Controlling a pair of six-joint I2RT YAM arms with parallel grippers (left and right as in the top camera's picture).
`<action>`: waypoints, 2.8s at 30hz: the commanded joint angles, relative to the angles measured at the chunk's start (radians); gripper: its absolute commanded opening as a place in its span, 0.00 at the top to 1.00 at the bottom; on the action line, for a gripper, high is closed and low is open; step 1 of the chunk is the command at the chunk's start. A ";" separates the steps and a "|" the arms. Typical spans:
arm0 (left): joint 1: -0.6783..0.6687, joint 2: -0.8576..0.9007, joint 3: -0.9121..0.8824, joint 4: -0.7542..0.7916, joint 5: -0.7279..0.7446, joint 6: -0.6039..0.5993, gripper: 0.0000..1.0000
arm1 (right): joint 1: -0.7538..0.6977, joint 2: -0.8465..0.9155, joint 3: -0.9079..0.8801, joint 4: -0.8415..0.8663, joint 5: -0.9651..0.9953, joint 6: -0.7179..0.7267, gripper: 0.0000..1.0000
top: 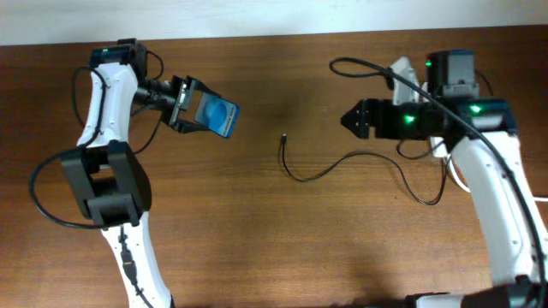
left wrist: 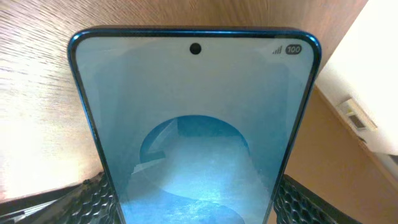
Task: Plug charger to phone and switch on socket
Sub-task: 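Move the right gripper to the phone and grasp its side edge, then open the left gripper and pull the phone away with the right gripper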
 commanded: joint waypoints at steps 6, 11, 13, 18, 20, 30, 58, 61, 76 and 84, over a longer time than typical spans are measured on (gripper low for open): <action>0.013 -0.006 0.026 -0.011 0.026 0.042 1.00 | 0.211 0.230 0.032 0.131 0.151 0.272 0.24; 0.012 -0.006 0.026 -0.018 0.022 0.051 1.00 | 0.263 0.366 0.035 0.245 0.147 0.360 0.36; 0.012 -0.006 0.026 -0.022 0.014 0.065 1.00 | 0.271 0.395 0.035 0.278 0.148 0.381 0.39; 0.012 -0.006 0.026 -0.031 -0.012 0.064 1.00 | 0.301 0.438 0.035 0.345 0.147 0.401 0.45; 0.012 -0.006 0.026 -0.043 -0.033 0.064 1.00 | 0.303 0.441 0.035 0.365 0.129 0.435 0.48; -0.018 -0.006 0.026 -0.075 -0.117 -0.215 1.00 | 0.303 0.441 0.036 0.593 -0.139 0.587 0.50; -0.171 -0.006 0.026 -0.068 -0.095 -0.365 1.00 | 0.484 0.443 0.035 0.639 0.066 0.721 0.58; -0.176 -0.006 0.026 -0.069 -0.087 -0.365 1.00 | 0.484 0.443 0.035 0.639 0.070 0.721 0.63; -0.176 -0.006 0.026 -0.068 -0.077 -0.365 0.52 | 0.484 0.443 0.035 0.616 0.087 0.722 0.96; -0.169 -0.006 0.026 -0.023 -0.011 -0.228 0.01 | 0.429 0.399 0.035 0.600 0.032 0.735 0.96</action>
